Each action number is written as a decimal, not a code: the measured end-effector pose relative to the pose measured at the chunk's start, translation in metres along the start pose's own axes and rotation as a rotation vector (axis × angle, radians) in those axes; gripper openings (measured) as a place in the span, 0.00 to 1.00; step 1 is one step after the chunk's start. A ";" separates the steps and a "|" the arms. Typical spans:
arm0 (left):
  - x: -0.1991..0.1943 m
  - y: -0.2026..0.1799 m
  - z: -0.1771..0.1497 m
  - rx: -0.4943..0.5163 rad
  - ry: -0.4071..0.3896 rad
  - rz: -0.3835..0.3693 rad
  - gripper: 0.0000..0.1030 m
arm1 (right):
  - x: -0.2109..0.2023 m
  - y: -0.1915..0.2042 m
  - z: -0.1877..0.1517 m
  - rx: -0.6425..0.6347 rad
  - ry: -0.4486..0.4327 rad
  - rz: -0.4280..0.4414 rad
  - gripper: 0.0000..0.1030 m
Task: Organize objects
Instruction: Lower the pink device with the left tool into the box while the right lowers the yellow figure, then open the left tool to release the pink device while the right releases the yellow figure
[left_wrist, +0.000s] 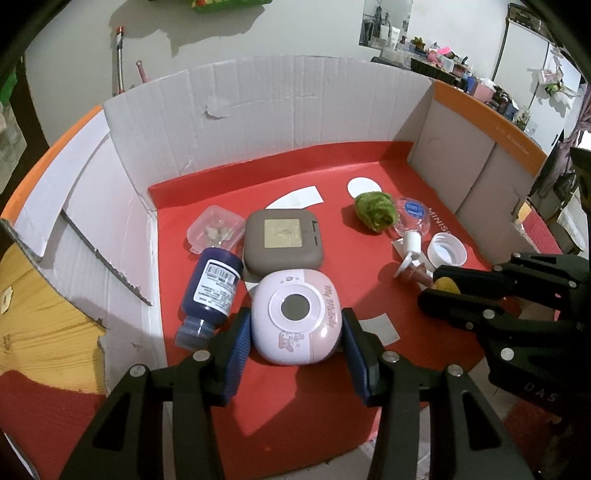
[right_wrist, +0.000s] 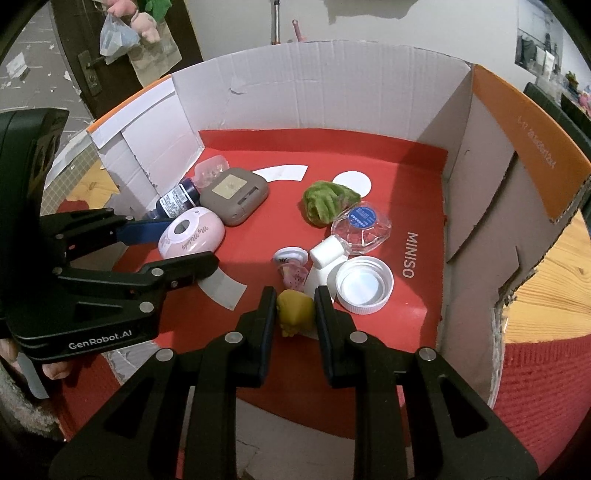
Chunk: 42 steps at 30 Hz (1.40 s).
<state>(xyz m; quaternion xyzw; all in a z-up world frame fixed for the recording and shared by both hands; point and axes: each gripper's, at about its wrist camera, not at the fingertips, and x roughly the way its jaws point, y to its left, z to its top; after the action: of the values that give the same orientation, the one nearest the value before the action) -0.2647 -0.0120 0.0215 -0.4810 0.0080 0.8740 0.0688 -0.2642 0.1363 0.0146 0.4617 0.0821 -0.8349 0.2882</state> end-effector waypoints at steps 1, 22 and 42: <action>0.000 0.000 0.000 0.000 0.000 0.001 0.48 | 0.000 0.001 0.000 -0.001 -0.001 -0.001 0.20; -0.005 -0.001 -0.002 -0.015 -0.012 0.026 0.56 | 0.003 0.008 -0.001 -0.011 -0.004 -0.002 0.20; -0.021 -0.007 -0.009 0.009 -0.046 0.067 0.62 | -0.013 0.011 -0.013 -0.018 -0.006 -0.008 0.21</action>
<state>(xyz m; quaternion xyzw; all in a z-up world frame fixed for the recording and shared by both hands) -0.2450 -0.0079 0.0348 -0.4598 0.0265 0.8866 0.0420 -0.2438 0.1377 0.0192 0.4564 0.0904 -0.8366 0.2892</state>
